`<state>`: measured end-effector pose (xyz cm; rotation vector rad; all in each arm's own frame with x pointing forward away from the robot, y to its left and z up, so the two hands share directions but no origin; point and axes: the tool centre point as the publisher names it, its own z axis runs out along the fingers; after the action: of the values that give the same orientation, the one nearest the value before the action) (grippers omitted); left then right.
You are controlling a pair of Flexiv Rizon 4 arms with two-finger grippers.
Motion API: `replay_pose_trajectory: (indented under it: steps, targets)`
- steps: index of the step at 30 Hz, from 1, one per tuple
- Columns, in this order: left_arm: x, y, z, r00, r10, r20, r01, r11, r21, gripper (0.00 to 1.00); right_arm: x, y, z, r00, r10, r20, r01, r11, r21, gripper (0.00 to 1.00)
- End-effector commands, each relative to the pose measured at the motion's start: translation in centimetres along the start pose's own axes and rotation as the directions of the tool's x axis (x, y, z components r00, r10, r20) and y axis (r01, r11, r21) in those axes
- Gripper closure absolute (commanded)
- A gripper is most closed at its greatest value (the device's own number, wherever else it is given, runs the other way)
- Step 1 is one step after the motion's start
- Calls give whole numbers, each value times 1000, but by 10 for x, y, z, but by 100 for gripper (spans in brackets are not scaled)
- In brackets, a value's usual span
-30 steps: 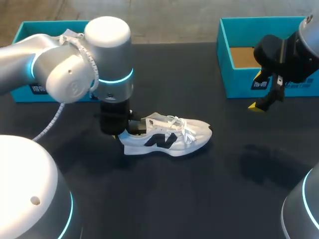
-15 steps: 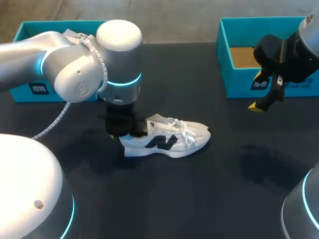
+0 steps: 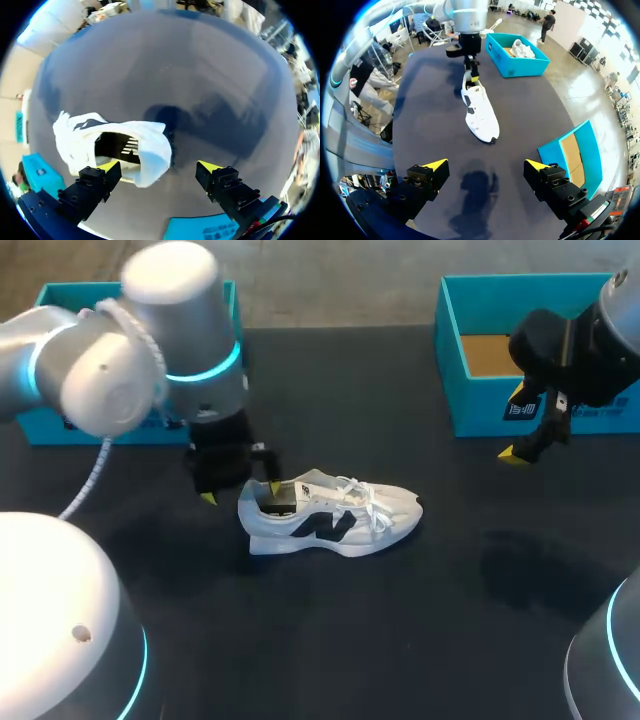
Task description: Take the shoe out of the shoebox, open the shoe tongue, remove and reinsert the insole, then place the shoe into the shoebox
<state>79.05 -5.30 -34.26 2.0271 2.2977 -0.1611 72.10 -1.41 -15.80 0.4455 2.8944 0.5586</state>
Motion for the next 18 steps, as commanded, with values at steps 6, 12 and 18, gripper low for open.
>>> replay_pose_trajectory:
  steps: [6, 12, 18]
  targets:
    - [31, 0, -21, 956, -130, 261, 103, 988, 114, 0, -1, 1, 2, 1000, 1, -1, -1, 1000, 3, 0]
    - [43, 1, -25, 895, -223, 387, 158, 968, 193, 0, -1, 1, 2, 1000, 1, -1, -1, 1000, 3, 0]
    - [54, 4, -19, 810, -313, 495, 169, 934, 315, 0, -1, 1, 2, 1000, 1, -1, -1, 1000, 3, 0]
